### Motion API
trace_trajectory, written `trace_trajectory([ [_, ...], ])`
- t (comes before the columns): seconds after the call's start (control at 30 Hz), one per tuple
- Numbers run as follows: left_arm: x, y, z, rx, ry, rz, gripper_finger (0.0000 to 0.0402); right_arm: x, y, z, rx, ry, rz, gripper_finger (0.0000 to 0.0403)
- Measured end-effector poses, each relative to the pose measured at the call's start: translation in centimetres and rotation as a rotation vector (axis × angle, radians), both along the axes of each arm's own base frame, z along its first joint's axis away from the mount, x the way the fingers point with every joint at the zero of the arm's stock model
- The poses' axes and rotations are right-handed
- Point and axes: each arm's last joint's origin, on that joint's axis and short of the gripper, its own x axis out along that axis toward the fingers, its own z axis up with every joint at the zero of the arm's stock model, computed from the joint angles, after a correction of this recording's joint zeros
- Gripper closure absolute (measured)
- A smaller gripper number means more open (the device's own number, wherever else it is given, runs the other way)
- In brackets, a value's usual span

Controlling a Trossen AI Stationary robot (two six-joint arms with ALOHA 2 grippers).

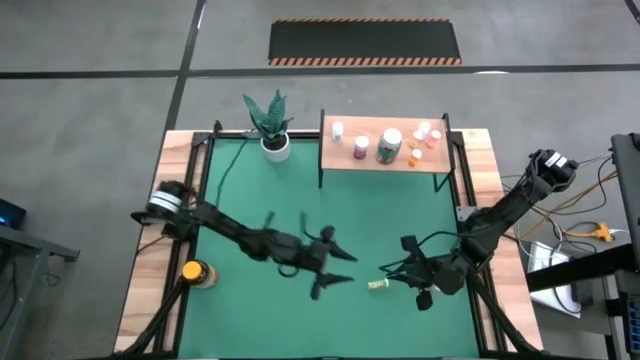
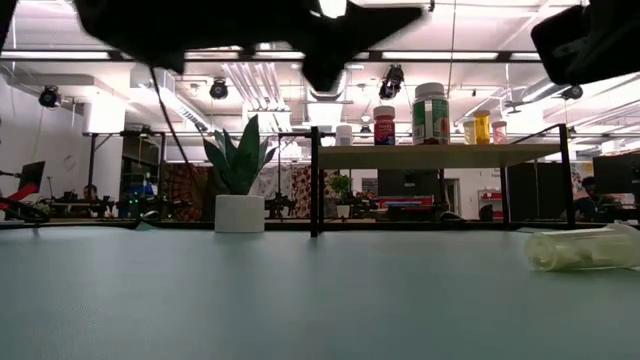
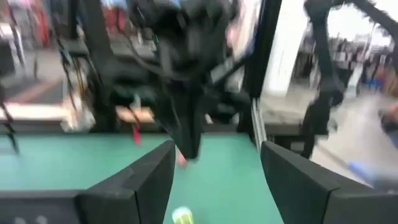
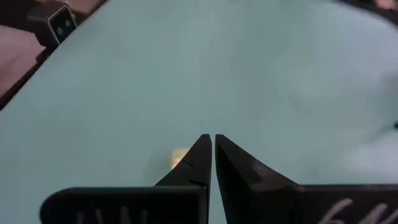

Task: Pick and place medicine bottles onto shelf by color
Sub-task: Put the light yellow pill bottle on the shelf

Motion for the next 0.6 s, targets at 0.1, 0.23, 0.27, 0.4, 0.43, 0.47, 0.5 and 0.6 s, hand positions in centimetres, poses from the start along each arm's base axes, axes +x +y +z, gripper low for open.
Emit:
trace_trajectory([
  [0.1, 2.7, -1.5, -1.2, 0.022, 0.158, 0.023, 0.0180, -0.2, -0.1, -0.5, -0.007, -0.088, 0.056, 0.0391],
  [0.23, 5.7, -3.6, -3.3, 0.121, 0.433, 0.114, 0.0180, -0.7, -0.5, -1.0, 0.017, -0.159, 0.081, 0.0391],
  [0.27, 6.4, -4.2, -3.8, 0.149, 0.470, 0.127, 0.0180, -0.8, -0.6, -1.2, 0.019, -0.162, 0.080, 0.0390],
  [0.4, 8.7, -6.0, -5.4, 0.202, 0.509, 0.131, 0.0180, -1.0, -0.8, -1.8, 0.026, -0.170, 0.080, 0.0390],
  [0.43, 9.0, -6.3, -5.7, 0.202, 0.509, 0.129, 0.0180, -1.0, -0.9, -1.8, 0.030, -0.173, 0.079, 0.0390],
  [0.47, 9.3, -6.4, -5.9, 0.204, 0.511, 0.128, 0.0180, -1.0, -0.9, -1.9, 0.034, -0.174, 0.078, 0.0390],
  [0.5, 9.5, -6.5, -6.3, 0.201, 0.509, 0.129, 0.0180, -1.0, -0.8, -2.0, 0.039, -0.172, 0.074, 0.0390],
  [0.6, 9.9, -6.6, -7.2, 0.186, 0.510, 0.138, 0.0180, -1.0, -0.8, -2.0, 0.047, -0.170, 0.070, 0.0390],
])
